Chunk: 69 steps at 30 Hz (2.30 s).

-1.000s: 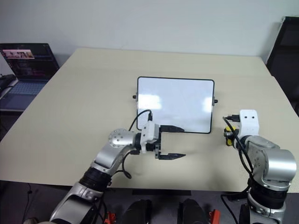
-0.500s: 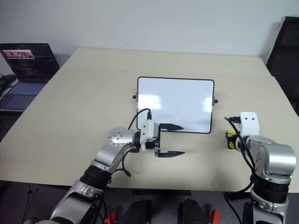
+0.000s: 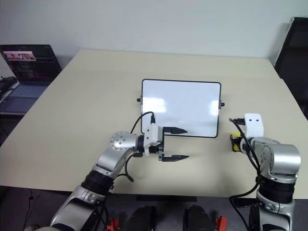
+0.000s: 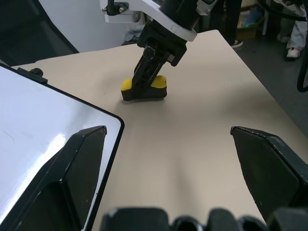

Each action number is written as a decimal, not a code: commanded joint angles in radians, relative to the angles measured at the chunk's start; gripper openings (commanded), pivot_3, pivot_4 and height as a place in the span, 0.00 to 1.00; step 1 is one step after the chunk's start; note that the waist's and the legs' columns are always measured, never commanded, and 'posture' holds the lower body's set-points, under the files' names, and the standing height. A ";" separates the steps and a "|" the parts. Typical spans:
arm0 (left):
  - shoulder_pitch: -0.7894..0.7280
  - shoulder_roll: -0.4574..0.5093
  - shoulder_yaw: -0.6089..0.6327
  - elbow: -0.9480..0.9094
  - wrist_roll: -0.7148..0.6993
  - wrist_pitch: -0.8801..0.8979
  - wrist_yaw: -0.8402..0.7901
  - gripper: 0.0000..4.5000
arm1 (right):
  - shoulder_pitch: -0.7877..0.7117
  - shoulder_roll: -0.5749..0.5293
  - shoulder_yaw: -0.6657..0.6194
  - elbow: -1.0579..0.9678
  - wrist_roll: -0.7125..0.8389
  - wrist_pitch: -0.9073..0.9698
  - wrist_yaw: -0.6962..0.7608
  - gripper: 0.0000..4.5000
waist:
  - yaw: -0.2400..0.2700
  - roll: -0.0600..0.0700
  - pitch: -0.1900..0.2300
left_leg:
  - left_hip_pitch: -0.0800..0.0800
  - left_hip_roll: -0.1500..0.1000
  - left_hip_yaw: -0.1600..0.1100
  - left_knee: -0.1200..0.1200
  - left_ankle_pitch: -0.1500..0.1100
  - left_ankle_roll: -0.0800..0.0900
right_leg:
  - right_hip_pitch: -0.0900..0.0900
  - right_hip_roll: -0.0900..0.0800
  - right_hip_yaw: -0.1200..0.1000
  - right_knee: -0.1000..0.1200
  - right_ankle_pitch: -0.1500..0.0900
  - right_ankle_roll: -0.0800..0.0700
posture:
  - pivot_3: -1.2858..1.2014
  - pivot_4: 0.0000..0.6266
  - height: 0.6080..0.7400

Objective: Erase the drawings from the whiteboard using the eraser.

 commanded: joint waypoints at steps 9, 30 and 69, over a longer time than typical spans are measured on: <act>0.024 0.007 0.004 -0.116 -0.009 0.032 0.027 1.00 | -0.003 -0.032 0.001 0.006 0.008 -0.032 0.021 0.47 | 0.000 0.000 0.000 | 0.000 0.000 0.000 0.000 0.000 0.000 | 0.000 0.000 0.000 0.000 0.000 0.000 | 0.52 0.24 1.00; 0.037 0.015 0.011 -0.190 -0.014 0.075 0.055 1.00 | -0.055 0.003 -0.007 -0.011 0.012 -0.016 0.015 0.47 | 0.000 0.001 0.000 | 0.000 0.000 0.000 0.001 0.000 0.000 | 0.000 0.000 0.000 0.001 0.000 0.000 | 0.52 0.24 1.00; 0.288 -0.019 0.393 -0.459 0.245 0.402 0.941 1.00 | 0.160 0.092 -0.035 -0.101 -0.144 -0.754 -0.192 0.47 | 0.001 0.000 -0.002 | 0.000 0.000 0.000 0.001 0.000 0.000 | 0.001 -0.002 0.001 0.002 0.000 0.000 | 0.52 0.24 1.00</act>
